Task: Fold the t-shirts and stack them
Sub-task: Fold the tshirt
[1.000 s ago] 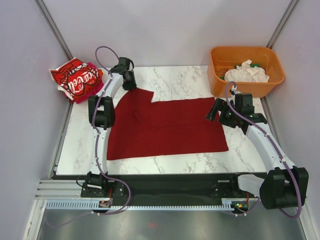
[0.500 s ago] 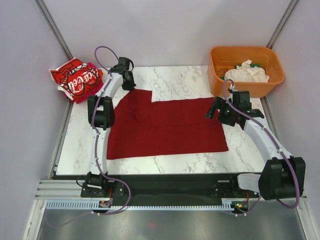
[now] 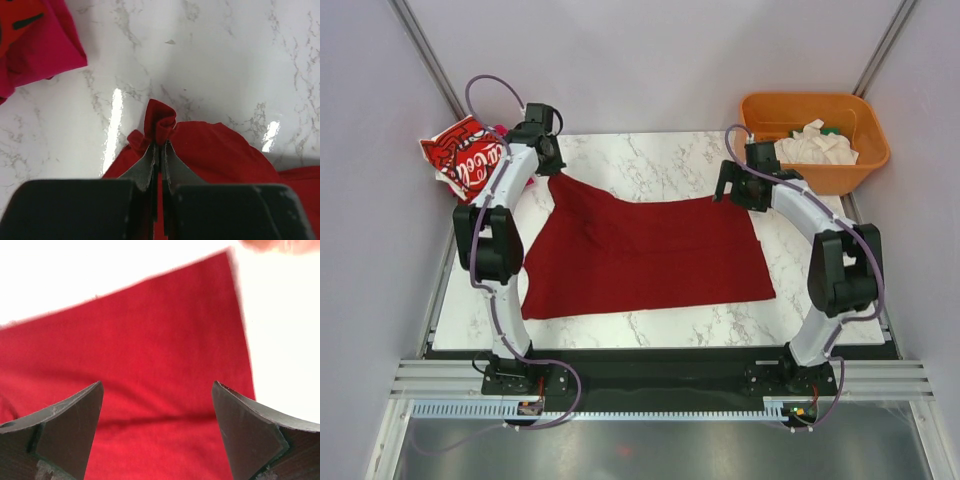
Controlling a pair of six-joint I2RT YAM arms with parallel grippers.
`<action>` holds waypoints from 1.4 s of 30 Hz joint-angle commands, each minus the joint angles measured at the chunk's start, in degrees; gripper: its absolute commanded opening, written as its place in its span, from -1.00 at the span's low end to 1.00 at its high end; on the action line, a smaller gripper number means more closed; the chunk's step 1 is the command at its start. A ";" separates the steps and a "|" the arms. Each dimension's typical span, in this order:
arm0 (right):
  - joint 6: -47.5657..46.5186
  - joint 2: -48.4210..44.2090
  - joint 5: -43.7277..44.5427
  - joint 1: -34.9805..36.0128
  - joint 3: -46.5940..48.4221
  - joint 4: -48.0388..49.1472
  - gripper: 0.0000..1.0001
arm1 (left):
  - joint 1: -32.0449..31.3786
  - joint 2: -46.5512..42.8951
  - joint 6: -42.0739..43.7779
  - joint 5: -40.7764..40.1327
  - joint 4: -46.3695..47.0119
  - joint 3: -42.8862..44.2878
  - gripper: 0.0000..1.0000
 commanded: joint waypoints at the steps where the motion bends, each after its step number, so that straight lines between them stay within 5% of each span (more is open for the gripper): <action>1: -1.80 5.47 4.00 1.42 7.77 1.77 0.95 | 1.84 -3.15 2.42 -5.48 0.53 -3.76 -0.95; 17: -4.79 27.53 9.97 3.71 30.01 0.62 0.87 | 3.87 -1.31 3.22 -0.48 0.44 -2.37 -0.96; 25: -5.40 35.01 20.34 4.15 36.26 -3.42 0.77 | 3.87 -0.34 2.25 0.67 0.53 -1.67 -0.95; 41: -5.66 35.90 17.27 4.24 37.67 -3.95 -1.00 | 3.87 4.83 3.56 5.05 0.53 5.62 -0.95; 42: -5.84 34.85 17.18 4.15 37.67 -3.95 -1.00 | 3.87 5.19 3.92 5.32 0.53 7.11 -0.95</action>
